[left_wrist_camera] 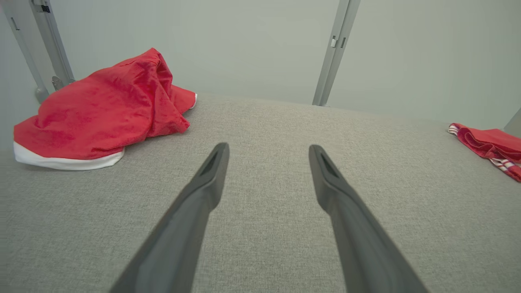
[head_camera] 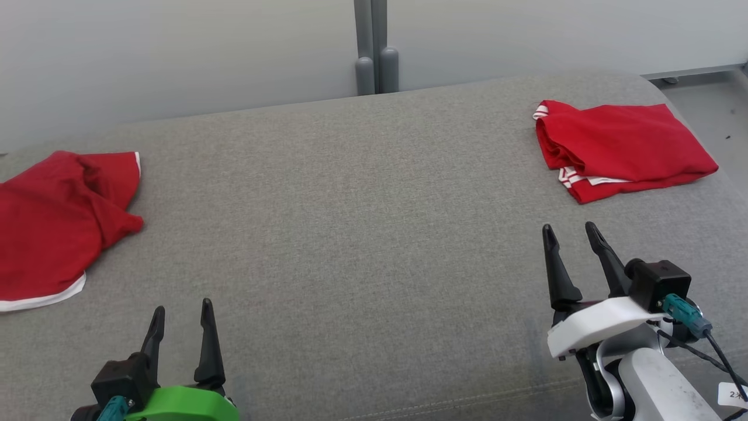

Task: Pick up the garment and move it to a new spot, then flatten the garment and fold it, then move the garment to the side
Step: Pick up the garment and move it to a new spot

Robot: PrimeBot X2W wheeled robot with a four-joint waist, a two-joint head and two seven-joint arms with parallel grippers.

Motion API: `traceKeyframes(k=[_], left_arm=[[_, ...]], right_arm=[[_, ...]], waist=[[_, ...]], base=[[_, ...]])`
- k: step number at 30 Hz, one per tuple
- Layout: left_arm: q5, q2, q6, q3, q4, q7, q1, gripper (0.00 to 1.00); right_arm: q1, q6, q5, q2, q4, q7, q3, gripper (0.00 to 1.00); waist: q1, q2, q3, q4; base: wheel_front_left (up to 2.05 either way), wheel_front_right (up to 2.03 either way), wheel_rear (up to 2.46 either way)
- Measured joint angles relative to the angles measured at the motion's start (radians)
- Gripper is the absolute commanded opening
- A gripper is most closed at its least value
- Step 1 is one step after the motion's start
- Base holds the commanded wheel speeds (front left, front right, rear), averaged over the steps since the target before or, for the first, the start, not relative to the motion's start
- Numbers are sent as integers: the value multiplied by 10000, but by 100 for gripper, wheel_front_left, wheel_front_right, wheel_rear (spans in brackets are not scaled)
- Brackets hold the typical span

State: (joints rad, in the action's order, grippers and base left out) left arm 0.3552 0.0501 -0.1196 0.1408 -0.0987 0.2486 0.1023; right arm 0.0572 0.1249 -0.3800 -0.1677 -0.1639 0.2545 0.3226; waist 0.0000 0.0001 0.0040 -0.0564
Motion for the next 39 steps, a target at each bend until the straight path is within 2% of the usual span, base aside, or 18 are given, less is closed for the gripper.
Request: traceKeyframes(k=[9, 16, 21, 27, 30, 34, 39], left_arm=[[-82, -21, 0, -535, 96, 2, -7, 100], [-173, -31, -38, -1126, 301, 31, 8, 100], [-176, -33, -38, -1089, 424, 31, 10, 100], [-178, -44, -38, -564, 424, 31, 4, 100], [-155, -54, -38, -966, 485, 31, 5, 100], [-155, -52, -40, -1003, 483, 31, 4, 100], [-196, -54, -40, -796, 456, 31, -252, 100]], right_arm=[[4, -17, 119, 23, 146, 0, 263, 100], [120, -236, 205, 96, 180, -2, 669, 100], [228, -267, 205, 96, 194, -13, 658, 100], [226, -211, 205, 79, 230, -12, 382, 100], [245, -186, 219, 140, 224, -15, 512, 100], [281, -178, 259, 138, 228, -94, 491, 100], [455, -174, 389, 2, 305, -140, 401, 100]], waist=[[0, 0, 35, 907], [0, 0, 75, 1818], [0, 0, 119, 2370], [0, 0, 214, 3205], [0, 0, 304, 3678], [0, 0, 484, 3854], [0, 0, 744, 3760]], base=[[0, 0, 0], [0, 0, 0], [0, 0, 0], [0, 0, 0], [0, 0, 0], [0, 0, 0], [0, 0, 0]])
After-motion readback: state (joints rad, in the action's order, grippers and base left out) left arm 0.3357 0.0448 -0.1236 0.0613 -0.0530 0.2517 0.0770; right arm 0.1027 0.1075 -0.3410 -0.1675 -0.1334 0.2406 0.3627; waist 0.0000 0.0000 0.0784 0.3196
